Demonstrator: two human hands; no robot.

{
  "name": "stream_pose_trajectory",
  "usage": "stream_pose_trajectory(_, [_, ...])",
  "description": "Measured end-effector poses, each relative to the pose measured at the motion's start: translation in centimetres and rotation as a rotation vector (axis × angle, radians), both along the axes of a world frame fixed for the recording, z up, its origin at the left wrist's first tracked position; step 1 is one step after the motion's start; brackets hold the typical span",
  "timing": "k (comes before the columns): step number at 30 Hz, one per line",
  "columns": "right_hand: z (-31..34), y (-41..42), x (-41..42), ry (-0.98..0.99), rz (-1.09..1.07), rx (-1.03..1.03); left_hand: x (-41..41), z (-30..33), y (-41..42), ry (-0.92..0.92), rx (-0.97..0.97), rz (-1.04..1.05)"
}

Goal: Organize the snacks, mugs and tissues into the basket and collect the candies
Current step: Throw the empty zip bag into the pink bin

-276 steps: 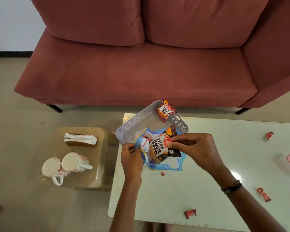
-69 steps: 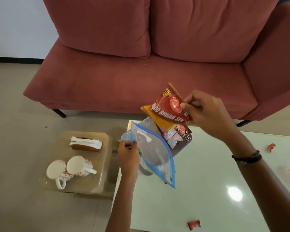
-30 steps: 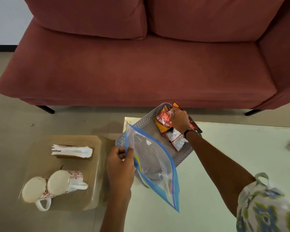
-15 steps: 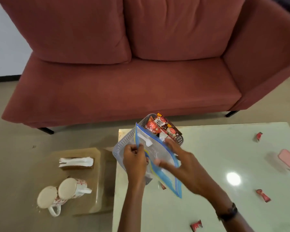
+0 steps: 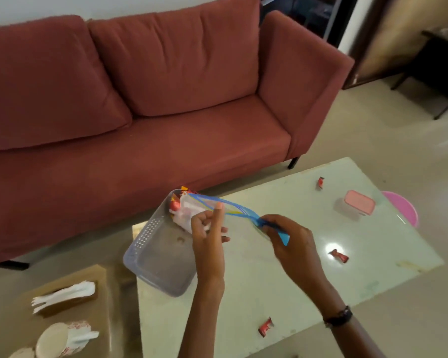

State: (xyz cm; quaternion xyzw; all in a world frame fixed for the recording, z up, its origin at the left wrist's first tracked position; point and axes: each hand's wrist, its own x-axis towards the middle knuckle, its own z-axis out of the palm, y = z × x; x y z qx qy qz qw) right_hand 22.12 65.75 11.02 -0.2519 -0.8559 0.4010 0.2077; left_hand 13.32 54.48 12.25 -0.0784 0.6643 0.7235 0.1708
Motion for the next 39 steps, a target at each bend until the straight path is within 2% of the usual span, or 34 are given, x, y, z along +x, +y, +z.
stream_pose_trajectory(3, [1.8,5.1,3.0,0.010,0.032,-0.077,1.4,-1.3,1.6,0.269,-0.154,-0.033])
stream_pose_trajectory(5, [2.9,8.9,5.2,-0.053,0.071,-0.099,2.1,-2.2,2.9,0.338,-0.182,-0.128])
stream_pose_trajectory(9, [4.9,16.4,9.8,-0.071,0.112,-0.207,4.6,-4.0,6.6,0.334,-0.275,-0.465])
stream_pose_trajectory(14, [6.0,25.0,14.9,0.034,0.072,-0.420,8.9,-4.1,13.2,0.105,-0.150,-0.799])
stream_pose_trajectory(17, [4.7,30.0,17.1,0.041,-0.015,-0.432,12.1,-3.3,17.9,0.046,-0.113,-0.813])
stream_pose_trajectory(20, [2.6,33.7,20.3,0.100,-0.263,-0.393,14.6,-3.4,21.8,0.013,-0.062,-0.739])
stream_pose_trajectory(21, [2.0,34.5,21.7,0.148,-0.343,-0.459,15.3,-3.6,22.9,-0.006,-0.037,-0.707])
stream_pose_trajectory(23, [0.0,35.1,24.6,0.190,-0.391,-0.734,16.3,-3.9,24.8,-0.048,0.001,-0.651])
stream_pose_trajectory(26, [-4.5,35.3,27.4,0.079,-0.331,-1.195,17.1,-5.0,27.1,-0.076,-0.019,-0.636])
stream_pose_trajectory(28, [-6.5,35.2,27.8,0.048,-0.246,-1.334,17.3,-5.9,28.5,-0.093,-0.027,-0.645])
stream_pose_trajectory(31, [-7.0,35.7,27.1,0.022,-0.186,-1.303,17.4,-6.9,30.6,-0.098,-0.039,-0.671])
stream_pose_trajectory(39, [-7.0,41.5,25.4,-0.058,-0.173,-0.879,16.7,-9.6,37.7,-0.024,-0.045,-0.879])
